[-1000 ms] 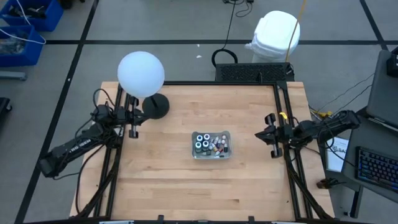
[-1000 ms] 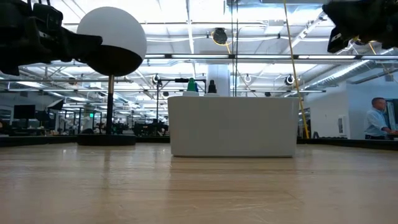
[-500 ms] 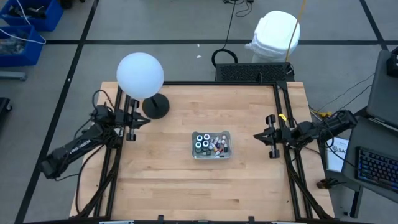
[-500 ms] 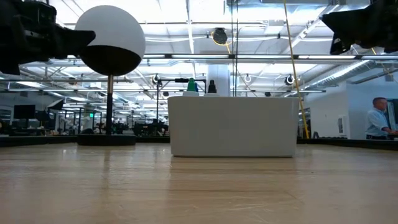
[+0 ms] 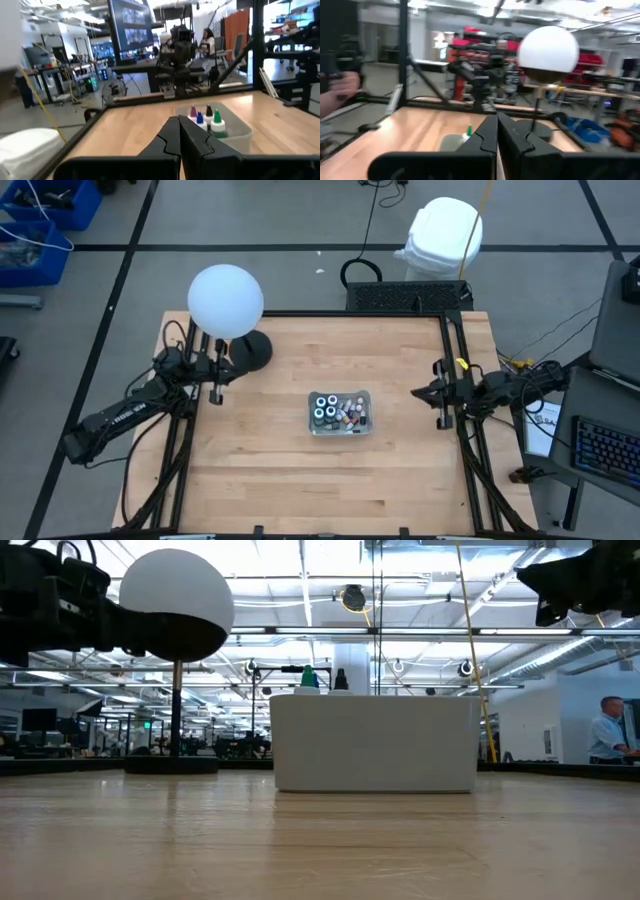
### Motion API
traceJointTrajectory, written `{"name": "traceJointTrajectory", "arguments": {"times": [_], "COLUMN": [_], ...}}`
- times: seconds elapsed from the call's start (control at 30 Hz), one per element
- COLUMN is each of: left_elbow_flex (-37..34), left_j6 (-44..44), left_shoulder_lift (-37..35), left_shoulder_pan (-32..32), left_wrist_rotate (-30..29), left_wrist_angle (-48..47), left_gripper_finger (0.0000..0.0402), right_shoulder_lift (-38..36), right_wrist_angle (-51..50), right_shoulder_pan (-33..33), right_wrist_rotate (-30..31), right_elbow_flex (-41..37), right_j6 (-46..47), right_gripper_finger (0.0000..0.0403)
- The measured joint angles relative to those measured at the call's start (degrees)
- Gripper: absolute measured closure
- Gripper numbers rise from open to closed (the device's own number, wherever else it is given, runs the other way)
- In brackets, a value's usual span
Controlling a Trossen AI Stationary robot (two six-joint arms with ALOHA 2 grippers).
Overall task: Pick & Place food coloring
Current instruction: Return to Home Position
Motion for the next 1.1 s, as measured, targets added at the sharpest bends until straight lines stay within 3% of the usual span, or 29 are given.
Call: {"name": "traceJointTrajectory", "arguments": {"times": [0.3, 0.5, 0.63, 0.83, 1.1], "left_elbow_flex": [0.0, 0.0, 0.0, 0.0, 0.0], "left_j6": [4.4, 5.7, 8.6, 12.8, 9.9], "left_shoulder_lift": [0.0, 0.0, 0.0, 0.0, 0.0], "left_shoulder_pan": [-7.2, -10.8, -12.1, -13.0, -15.4], "left_wrist_rotate": [-5.5, -11.0, -13.4, -13.5, -13.4], "left_wrist_angle": [-2.5, -3.6, -7.7, -12.5, -7.4], "left_gripper_finger": [0.0401, 0.0401, 0.0400, 0.0400, 0.0401], "right_shoulder_lift": [0.0, 0.0, 0.2, 0.2, 0.2], "right_wrist_angle": [-1.2, 4.5, 3.3, 3.3, 2.7], "right_shoulder_pan": [0.0, -1.0, -3.1, -7.8, -12.0], "right_wrist_rotate": [-8.8, -5.7, -1.1, -1.0, -1.1], "right_elbow_flex": [-3.8, -8.7, -8.6, -8.7, -8.8], "right_j6": [-2.7, -1.9, 0.3, 1.3, 1.6], "right_gripper_finger": [0.0403, 0.0403, 0.0403, 0.0403, 0.0403]}}
